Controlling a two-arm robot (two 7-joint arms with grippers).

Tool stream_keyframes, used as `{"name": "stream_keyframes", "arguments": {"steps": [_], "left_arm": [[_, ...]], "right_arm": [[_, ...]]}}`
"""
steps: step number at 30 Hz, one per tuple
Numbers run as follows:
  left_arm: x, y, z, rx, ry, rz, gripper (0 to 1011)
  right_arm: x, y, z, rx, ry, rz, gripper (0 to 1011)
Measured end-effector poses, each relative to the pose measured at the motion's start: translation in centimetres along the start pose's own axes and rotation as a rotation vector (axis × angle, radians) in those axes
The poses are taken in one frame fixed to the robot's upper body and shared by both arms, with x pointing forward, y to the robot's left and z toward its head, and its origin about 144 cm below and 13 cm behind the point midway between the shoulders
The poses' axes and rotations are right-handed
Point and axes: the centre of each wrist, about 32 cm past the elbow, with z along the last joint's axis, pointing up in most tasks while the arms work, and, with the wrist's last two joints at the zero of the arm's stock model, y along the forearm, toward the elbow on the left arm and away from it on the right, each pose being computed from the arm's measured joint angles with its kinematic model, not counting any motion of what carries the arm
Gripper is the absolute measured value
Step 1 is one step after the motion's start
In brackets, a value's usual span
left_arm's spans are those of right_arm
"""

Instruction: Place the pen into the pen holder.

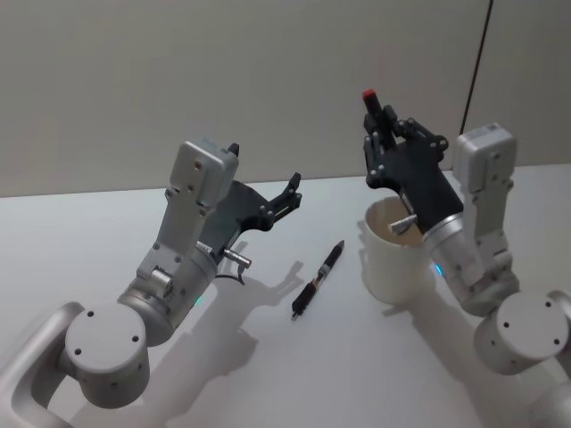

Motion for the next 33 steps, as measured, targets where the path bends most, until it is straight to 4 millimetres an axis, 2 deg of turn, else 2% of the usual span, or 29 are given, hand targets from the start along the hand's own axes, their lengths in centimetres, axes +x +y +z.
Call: {"name": "stream_keyframes", "arguments": {"steps": [33], "left_arm": [[0.00,0.00,0.00,0.000,0.000,0.000,1001]], "right_arm": [[-0.98,0.00,-0.59,-0.029,0.027,0.030,195]]}}
